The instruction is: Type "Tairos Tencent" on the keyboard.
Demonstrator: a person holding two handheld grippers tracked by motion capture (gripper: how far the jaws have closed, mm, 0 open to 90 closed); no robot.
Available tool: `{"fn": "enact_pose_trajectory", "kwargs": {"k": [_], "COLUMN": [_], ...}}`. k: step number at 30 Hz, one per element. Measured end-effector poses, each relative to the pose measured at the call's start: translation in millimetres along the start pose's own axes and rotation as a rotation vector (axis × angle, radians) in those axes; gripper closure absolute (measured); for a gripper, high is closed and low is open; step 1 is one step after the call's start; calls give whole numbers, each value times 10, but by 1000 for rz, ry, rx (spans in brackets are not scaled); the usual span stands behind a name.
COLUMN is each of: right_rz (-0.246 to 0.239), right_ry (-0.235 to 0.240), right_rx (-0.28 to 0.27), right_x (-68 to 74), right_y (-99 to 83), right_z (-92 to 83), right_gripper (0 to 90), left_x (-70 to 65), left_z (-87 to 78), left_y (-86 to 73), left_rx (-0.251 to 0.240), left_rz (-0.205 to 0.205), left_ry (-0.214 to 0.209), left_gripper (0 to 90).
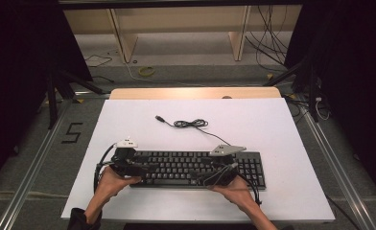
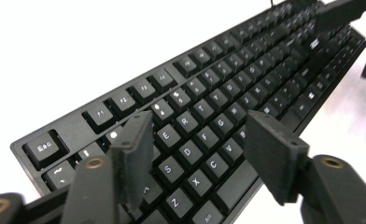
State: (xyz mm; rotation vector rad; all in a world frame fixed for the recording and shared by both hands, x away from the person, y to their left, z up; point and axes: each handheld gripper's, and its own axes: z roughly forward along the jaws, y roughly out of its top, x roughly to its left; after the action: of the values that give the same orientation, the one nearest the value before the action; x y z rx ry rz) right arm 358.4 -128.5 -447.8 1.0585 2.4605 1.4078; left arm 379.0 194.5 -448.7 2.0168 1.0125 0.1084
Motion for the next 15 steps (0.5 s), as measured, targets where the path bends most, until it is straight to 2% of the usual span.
{"fn": "enact_pose_trajectory", "kwargs": {"k": [7, 15], "right_rz": [2, 6], "right_ry": [0, 0], "right_rx": [3, -1], "right_x": [-1, -4], "right_y": [-3, -3], "right_z": [3, 4], "right_gripper": [319, 321], "left_x": [-6, -8], "left_z": [-32, -64], "left_y": [-14, -35], "left_rx": [-35, -76], "left_rz": [-11, -37], "left_ry": [-9, -18], "left_gripper": [347, 325]}}
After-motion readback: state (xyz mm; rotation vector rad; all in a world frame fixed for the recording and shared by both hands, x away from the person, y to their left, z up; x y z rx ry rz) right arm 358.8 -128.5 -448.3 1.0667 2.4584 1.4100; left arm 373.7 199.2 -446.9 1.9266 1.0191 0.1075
